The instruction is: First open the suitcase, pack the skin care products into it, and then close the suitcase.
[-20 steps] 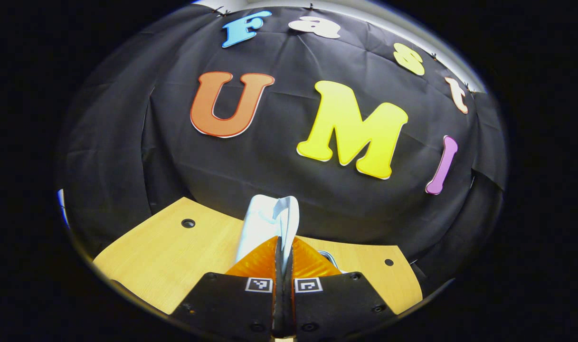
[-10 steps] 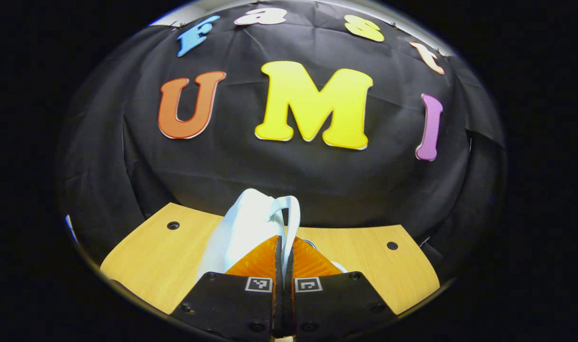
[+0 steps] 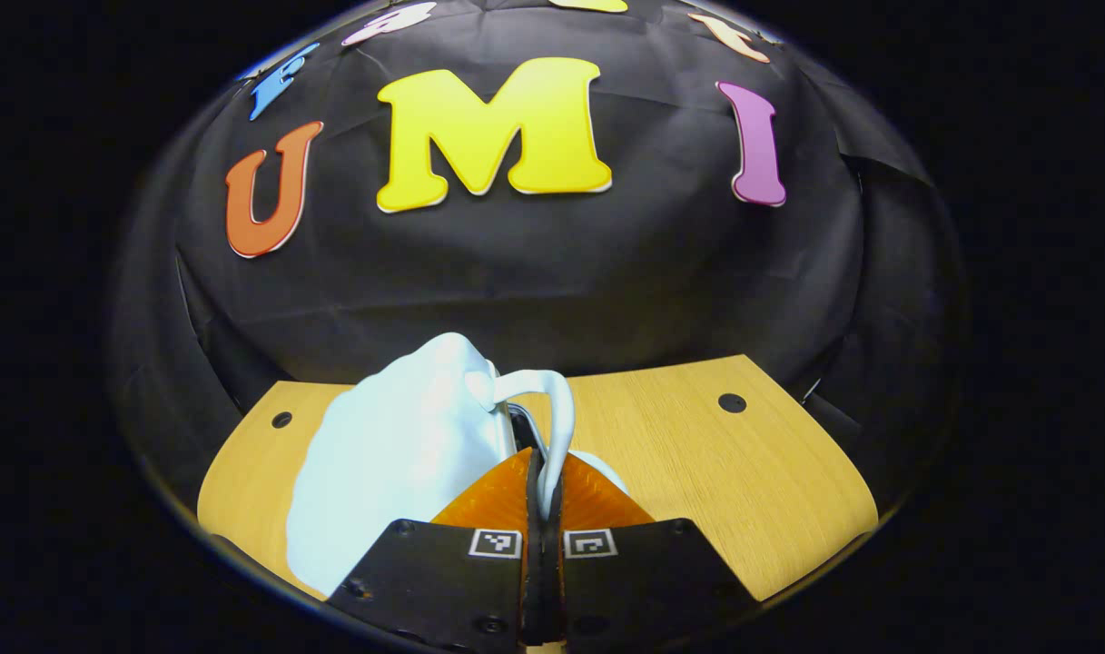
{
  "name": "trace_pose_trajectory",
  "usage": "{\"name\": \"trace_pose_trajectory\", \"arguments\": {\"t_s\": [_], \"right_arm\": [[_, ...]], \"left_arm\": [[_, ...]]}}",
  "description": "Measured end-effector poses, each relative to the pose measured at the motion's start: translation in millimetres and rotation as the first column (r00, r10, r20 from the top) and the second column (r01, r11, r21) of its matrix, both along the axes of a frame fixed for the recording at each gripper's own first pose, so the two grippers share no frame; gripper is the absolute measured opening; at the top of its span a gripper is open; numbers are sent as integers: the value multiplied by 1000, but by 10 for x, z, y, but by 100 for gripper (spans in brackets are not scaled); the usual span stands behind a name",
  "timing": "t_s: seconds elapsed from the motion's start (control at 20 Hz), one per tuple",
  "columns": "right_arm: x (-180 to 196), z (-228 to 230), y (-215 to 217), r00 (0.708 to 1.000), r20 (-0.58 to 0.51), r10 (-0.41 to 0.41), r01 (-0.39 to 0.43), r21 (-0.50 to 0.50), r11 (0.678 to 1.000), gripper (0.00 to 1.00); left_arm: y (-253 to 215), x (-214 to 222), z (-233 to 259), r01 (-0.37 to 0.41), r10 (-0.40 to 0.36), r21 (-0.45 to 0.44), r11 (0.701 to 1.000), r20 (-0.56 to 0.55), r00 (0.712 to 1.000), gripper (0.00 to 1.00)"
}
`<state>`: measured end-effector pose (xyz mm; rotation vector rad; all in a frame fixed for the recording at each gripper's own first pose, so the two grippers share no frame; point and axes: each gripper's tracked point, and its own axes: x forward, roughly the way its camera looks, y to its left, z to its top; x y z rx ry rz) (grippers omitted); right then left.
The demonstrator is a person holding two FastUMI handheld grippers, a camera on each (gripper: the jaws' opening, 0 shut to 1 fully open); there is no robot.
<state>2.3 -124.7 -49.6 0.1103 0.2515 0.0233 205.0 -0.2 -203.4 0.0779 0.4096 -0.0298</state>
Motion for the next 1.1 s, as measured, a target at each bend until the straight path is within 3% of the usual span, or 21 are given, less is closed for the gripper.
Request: {"name": "trace_pose_trajectory", "arguments": {"t_s": [0.4, 0.75, 0.95, 1.0, 1.05, 1.1], "right_arm": [[53, -213, -69, 999, -47, -3, 3, -11, 1000, 78], [101, -201, 52, 999, -47, 22, -24, -34, 999, 80], [98, -78, 176, 999, -24, 38, -39, -56, 998, 80], [100, -35, 217, 999, -16, 41, -42, -59, 997, 80], [100, 12, 264, 999, -9, 44, -44, -62, 997, 78], [101, 46, 323, 999, -3, 50, -50, -64, 997, 78]], "left_arm": [[-208, -104, -650, 18, -15, 27, 999, -90, 996, 3], [-243, -95, -719, 20, -12, 99, 995, -83, 996, 4], [-383, -79, -714, 50, -47, 33, 998, -92, 995, 18], [-429, -79, -668, 59, -59, -8, 998, -84, 995, 34], [-464, -53, -547, 67, -69, -43, 997, -44, 997, 39], [-497, -15, -403, 86, -87, -63, 994, -1, 996, 62]]}}
